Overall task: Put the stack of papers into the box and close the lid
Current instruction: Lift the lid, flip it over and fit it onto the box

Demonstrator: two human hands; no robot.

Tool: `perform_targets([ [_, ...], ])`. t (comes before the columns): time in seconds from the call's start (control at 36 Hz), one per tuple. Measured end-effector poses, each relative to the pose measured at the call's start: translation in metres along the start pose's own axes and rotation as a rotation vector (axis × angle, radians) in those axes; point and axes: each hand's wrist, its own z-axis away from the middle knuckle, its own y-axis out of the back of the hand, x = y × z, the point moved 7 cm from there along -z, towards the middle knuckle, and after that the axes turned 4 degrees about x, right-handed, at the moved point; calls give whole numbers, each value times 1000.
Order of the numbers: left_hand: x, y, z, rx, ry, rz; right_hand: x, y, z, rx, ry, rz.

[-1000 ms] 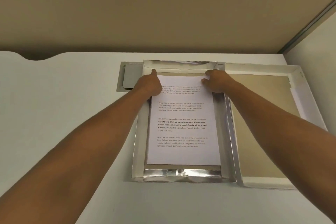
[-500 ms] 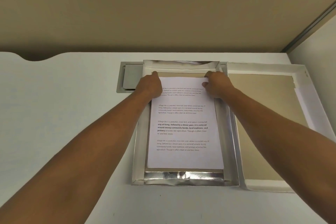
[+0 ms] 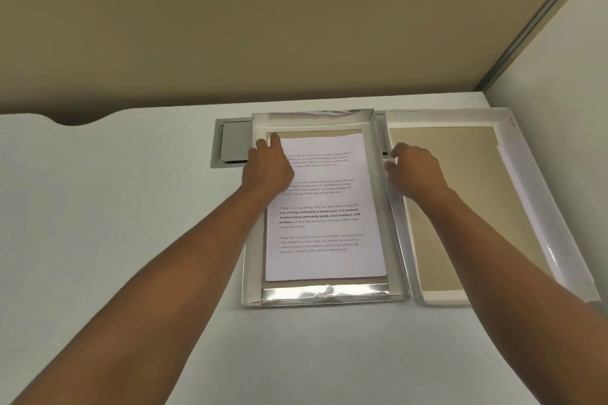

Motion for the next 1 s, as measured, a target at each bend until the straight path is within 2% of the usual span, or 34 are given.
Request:
perform_targets([
  [0.22,18,0,51,22,-40,70,43,-10,61,-124,-116,-21],
  [0.42,23,-3,84,28,-85,126,45,-16,102,-210,-159,42],
  [0.56,24,2,104,-7,-134,163,44,-10,124,-214,-218,43],
  [0.64,24,11,113,-13,-161,207,44,2,134,-147,-216,31],
  [0.83,28,30,135,-20,-159,406,37,54,155,126,-195,-15],
  [1.0,28,40,152,-26,-115,552,12,113,173,323,-61,-50],
])
